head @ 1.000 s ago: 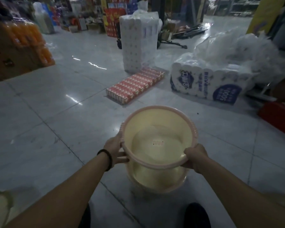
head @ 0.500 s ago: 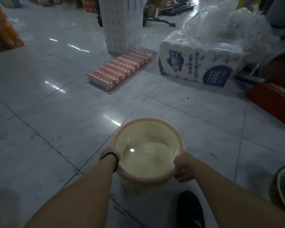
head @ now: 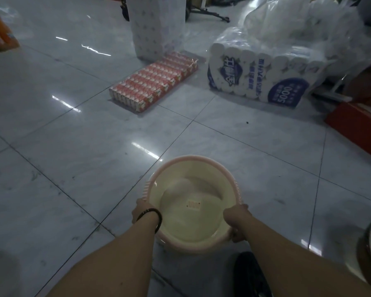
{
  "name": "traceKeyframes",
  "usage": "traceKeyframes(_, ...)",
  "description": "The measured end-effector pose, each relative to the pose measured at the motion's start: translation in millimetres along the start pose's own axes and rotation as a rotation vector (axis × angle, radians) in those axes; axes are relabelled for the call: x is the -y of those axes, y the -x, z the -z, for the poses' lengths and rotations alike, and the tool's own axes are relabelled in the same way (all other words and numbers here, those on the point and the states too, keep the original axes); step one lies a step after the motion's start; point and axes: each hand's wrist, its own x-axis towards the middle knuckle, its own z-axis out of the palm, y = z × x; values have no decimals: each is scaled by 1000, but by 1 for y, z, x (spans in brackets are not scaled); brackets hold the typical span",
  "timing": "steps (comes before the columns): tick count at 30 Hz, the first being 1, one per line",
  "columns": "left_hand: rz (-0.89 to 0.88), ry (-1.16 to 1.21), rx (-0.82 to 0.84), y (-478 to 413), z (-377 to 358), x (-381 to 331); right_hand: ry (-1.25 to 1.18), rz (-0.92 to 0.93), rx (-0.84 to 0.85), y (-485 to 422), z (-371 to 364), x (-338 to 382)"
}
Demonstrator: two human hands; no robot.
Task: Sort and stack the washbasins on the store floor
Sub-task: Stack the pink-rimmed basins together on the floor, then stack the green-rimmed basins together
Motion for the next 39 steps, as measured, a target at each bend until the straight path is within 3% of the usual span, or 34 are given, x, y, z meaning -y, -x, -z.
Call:
traceKeyframes(5,104,51,58,-17,12,5,77,37,18,9,-11,15)
traceKeyframes(9,164,54,126,-69,30,27,-14,69,193,11,-21,29)
traceKeyframes(11,132,5,139,-54,65,27,33,92,207,16,-31,39)
traceKeyframes(15,-11,-122,182,12,164,14,419,321,-119,43,-54,59)
traceKeyframes(17,-74,-132,280,27,212,13,534,446,-169,70,-71,66)
traceKeyframes(21,-238,77,352,58,310,60,706,865,46,154,-120,76)
traceKeyframes(23,-364,62,235,76,352,110,635,976,225,209,-148,74)
traceKeyframes(25,-380,106,106,92,385,179,568,981,446,265,-180,66)
traceKeyframes(28,-235,194,34,104,407,296,596,902,699,339,-230,49)
traceKeyframes(30,-106,218,-6,107,406,368,720,877,748,373,-267,32)
traceKeyframes(33,160,290,-23,106,384,461,926,887,713,403,-319,-6)
traceKeyframes(36,397,388,89,103,342,538,1102,862,639,409,-360,-46)
traceKeyframes(39,584,546,121,109,298,579,1121,804,611,397,-388,-88)
